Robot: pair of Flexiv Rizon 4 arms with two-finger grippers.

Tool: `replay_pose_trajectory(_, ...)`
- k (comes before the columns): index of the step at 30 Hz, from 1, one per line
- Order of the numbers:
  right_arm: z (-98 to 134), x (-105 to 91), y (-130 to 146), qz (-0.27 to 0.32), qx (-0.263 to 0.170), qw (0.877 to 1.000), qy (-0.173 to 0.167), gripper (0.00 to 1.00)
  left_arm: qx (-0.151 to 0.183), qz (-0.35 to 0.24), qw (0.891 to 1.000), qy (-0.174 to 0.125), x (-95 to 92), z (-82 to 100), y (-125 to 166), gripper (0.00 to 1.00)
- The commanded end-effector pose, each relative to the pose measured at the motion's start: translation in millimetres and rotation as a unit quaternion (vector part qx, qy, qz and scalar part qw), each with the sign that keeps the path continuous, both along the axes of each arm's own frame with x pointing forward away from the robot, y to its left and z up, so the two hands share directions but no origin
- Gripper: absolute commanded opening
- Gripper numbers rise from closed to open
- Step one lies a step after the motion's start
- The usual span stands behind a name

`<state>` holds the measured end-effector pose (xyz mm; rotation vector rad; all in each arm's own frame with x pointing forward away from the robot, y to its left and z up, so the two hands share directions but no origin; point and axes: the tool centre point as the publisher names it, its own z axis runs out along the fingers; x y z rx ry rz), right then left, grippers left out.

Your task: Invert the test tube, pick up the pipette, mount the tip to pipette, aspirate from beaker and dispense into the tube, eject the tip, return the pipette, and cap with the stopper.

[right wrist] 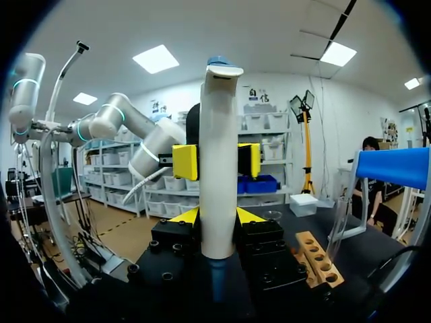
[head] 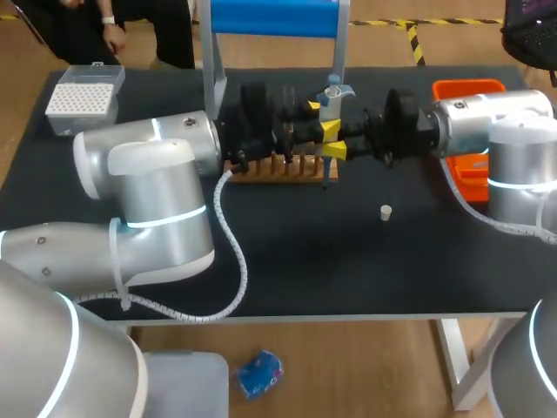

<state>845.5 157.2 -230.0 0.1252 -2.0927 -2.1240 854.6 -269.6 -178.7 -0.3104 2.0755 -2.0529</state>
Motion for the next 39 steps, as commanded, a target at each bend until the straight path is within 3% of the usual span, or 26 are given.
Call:
replay_pose_trajectory(1, 1.0, -1.5, 0.1, 0.0, -0.001, 1.0, 0.0, 0.0, 0.0, 0.002, 1.0, -0.001, 0.9, -1.1, -0.6, 0.0)
replay_pose_trajectory(9, 1.0, -1.2, -2.4, -0.004, -0.003, 1.0, 0.006, 0.02, 0.002, -0.006, 1.0, 0.0, 0.7, -1.0, -0.9, 0.0)
replay_pose_trajectory(10, 0.7, -0.6, -3.1, -0.005, -0.001, 1.0, 0.008, 1.0, 0.001, -0.006, 1.0, 0.0, 0.6, -0.6, -1.2, 0.0)
replay_pose_trajectory(19, 0.4, -1.5, -22.2, -0.026, -0.011, 1.0, 0.008, 1.0, 0.003, 0.017, 1.0, 0.01, 4.8, 16.6, 3.5, 0.0)
replay_pose_trajectory(28, 7.7, 1.3, -64.5, -0.074, -0.034, 0.997, 0.002, 1.0, 0.035, 0.08, 0.996, 0.025, 9.8, 36.9, 26.6, 0.0)
replay_pose_trajectory(39, 27.5, 22.4, -100.3, -0.133, -0.069, 0.989, -0.008, 1.0, 0.067, 0.201, 0.974, 0.085, 24.8, 49.1, 63.2, 0.0)
